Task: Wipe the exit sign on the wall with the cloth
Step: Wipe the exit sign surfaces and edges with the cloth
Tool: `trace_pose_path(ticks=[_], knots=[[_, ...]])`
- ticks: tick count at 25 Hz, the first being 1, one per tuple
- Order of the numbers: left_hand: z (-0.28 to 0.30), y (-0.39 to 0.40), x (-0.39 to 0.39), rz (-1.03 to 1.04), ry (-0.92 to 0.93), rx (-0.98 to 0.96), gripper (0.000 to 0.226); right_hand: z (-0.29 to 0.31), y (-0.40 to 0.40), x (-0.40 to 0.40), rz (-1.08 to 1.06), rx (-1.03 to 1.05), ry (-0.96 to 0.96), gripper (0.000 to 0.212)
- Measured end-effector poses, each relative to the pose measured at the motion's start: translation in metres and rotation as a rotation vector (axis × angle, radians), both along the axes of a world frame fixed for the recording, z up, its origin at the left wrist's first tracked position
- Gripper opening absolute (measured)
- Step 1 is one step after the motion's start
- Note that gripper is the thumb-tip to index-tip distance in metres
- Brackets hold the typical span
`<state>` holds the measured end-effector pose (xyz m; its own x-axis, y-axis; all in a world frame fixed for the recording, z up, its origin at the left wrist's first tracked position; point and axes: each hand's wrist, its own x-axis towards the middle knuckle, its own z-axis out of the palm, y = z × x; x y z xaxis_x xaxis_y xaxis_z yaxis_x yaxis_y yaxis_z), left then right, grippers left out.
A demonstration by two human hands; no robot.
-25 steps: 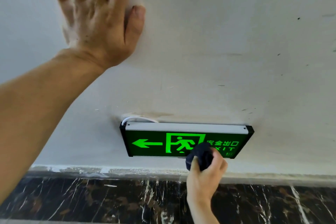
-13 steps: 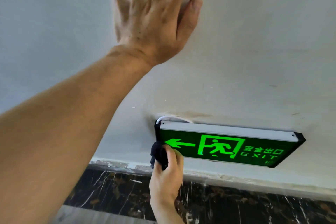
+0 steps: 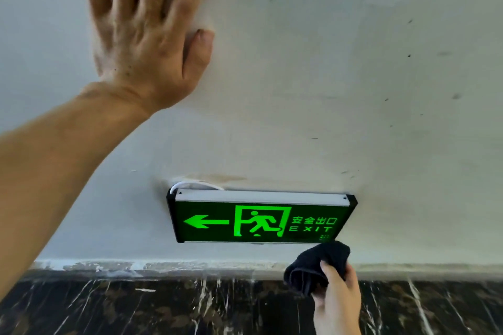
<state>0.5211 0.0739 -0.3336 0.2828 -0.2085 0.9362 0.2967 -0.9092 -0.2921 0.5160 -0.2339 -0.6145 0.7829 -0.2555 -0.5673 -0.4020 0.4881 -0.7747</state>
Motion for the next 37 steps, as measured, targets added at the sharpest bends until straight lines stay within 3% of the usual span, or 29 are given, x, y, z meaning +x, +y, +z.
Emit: trace_pose_path(ticks=[3,7,10,15,24,30,37], knots=[[-0.003,-0.001,0.002,-0.018,0.014,-0.008,0.054,-0.014,-0.048,0.024,0.047,0.087,0.152,0.035],[-0.001,0.004,0.002,-0.048,0.030,-0.062,0.054,-0.030,-0.046,0.037,0.067,0.165,0.198,0.039],[-0.002,0.003,0.002,-0.029,0.033,-0.064,0.053,-0.037,-0.026,0.044,0.130,0.212,0.186,0.031],[-0.002,-0.002,0.000,-0.001,0.047,-0.056,0.051,-0.036,0.012,0.039,0.341,0.373,0.157,0.039],[0.002,-0.009,-0.002,0.027,0.036,-0.005,0.040,-0.032,0.127,-0.022,0.540,0.356,0.213,0.039],[0.004,-0.011,-0.003,0.020,0.011,0.010,0.045,-0.029,0.193,-0.052,0.665,0.397,0.324,0.039],[0.003,-0.009,-0.001,0.000,-0.019,0.058,0.043,-0.021,0.210,-0.067,0.823,0.427,0.360,0.043]])
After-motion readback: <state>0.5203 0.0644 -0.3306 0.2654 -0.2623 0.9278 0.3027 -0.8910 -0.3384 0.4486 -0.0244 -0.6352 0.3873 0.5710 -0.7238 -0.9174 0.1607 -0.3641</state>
